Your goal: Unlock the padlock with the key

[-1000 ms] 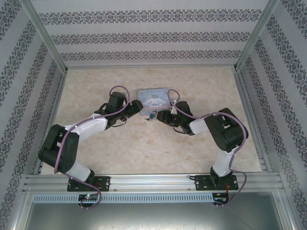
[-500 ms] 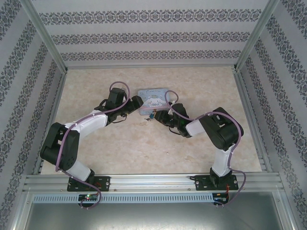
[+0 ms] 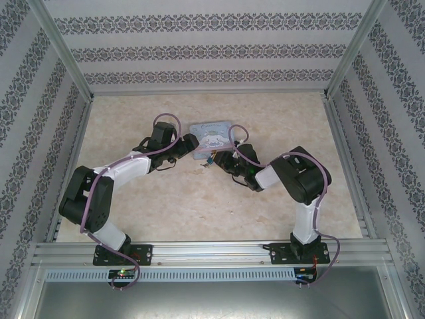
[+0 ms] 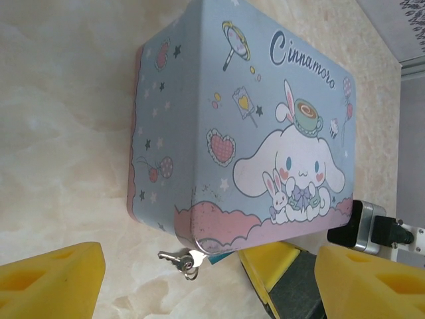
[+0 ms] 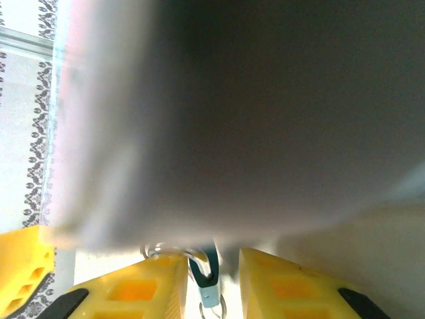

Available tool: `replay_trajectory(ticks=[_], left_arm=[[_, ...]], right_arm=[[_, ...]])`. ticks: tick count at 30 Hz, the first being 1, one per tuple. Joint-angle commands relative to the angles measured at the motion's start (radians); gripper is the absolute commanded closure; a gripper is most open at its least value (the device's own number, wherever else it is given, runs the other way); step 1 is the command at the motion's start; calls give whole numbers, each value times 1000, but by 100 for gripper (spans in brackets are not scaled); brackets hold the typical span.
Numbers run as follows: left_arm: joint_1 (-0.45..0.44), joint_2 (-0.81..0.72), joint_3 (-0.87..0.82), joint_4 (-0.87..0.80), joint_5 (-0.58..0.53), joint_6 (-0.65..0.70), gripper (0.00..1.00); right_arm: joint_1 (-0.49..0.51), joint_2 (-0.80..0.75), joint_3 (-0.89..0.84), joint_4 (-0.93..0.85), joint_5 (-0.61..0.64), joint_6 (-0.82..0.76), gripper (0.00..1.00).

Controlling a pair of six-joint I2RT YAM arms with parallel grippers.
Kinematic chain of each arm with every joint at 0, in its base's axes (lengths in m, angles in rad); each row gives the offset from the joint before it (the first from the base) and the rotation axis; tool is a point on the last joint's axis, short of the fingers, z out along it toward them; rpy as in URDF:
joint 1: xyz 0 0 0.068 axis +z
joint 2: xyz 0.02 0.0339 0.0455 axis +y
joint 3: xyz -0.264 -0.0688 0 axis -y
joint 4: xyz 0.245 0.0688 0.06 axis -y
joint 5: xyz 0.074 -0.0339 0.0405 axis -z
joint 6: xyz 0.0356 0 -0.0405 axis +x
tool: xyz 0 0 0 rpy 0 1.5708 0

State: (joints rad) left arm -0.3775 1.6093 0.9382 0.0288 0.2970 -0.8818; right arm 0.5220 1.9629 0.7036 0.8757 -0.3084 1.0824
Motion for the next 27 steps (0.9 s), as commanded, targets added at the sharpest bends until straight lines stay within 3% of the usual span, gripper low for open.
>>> replay_trajectory(ticks=[1, 16, 27], left_arm=[[12, 16, 24, -21, 11, 24, 17], [11, 97, 134, -195, -155, 165, 17], [-12, 155, 179, -268, -257, 225, 17]], right_arm=[[16, 49, 28, 38, 40, 34, 73], [4, 57, 28, 61, 37, 58, 99], [-14, 59, -2, 136, 42, 135, 100]])
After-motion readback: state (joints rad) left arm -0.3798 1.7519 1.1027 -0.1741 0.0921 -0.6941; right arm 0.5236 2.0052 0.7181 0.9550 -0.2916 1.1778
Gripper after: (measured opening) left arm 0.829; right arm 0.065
